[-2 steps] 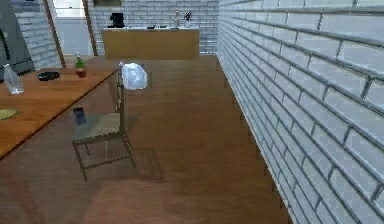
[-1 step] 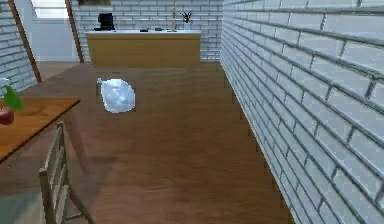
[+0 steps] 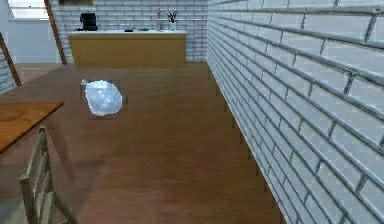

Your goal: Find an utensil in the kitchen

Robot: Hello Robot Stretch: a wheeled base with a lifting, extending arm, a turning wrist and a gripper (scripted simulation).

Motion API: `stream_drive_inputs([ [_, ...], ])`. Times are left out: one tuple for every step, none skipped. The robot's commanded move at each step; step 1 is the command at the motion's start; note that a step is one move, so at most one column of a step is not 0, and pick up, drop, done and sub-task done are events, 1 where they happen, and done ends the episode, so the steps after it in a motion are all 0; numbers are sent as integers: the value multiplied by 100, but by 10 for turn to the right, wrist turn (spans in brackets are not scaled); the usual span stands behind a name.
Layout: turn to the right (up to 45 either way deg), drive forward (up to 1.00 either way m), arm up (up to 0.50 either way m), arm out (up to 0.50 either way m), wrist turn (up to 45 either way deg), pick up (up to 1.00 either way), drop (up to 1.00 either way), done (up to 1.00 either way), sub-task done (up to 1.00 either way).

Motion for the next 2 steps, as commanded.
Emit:
stream_drive_inputs([
  [0, 100, 0, 0, 0, 0, 0, 0, 0],
  [-120, 0, 0, 0, 0, 0, 0, 0, 0],
])
